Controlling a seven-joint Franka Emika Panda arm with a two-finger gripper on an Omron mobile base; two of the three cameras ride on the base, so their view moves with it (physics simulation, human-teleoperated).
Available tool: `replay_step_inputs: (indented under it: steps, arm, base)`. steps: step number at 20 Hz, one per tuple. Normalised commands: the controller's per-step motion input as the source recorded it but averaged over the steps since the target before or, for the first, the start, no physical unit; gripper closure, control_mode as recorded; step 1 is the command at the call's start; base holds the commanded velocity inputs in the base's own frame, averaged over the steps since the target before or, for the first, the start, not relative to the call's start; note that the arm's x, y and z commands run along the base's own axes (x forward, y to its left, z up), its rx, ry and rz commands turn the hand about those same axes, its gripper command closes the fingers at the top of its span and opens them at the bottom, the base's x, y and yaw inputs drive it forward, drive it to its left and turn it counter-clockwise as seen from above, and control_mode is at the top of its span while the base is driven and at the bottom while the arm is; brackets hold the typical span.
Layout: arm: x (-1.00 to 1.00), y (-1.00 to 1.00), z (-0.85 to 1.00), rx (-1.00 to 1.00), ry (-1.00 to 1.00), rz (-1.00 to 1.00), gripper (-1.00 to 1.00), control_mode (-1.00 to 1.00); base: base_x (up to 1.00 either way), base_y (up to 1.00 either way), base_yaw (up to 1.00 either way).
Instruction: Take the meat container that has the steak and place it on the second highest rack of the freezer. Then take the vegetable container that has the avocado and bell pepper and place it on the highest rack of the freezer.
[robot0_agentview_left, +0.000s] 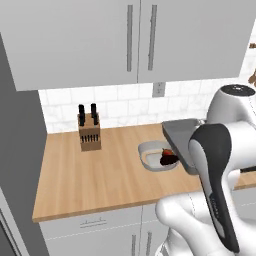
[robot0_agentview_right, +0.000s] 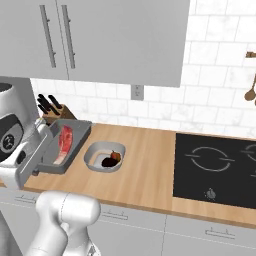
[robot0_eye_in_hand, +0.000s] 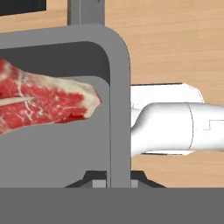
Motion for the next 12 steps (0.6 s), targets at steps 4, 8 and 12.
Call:
replay_step_inputs:
  steps: [4, 8, 12]
  arm:
    - [-0.04, -0.37, 0.10, 0.00, 0.00, 0.00, 1.00, -1.00]
    - [0.23, -0.16, 0.06, 0.00, 0.00, 0.00, 1.00, -1.00]
    - [0.41, 0.05, 0.22, 0.00, 0.01, 0.00, 1.00, -1.00]
  base:
    - [0.00, 0.00, 0.00]
    - [0.00, 0.00, 0.00]
    - [0.00, 0.00, 0.00]
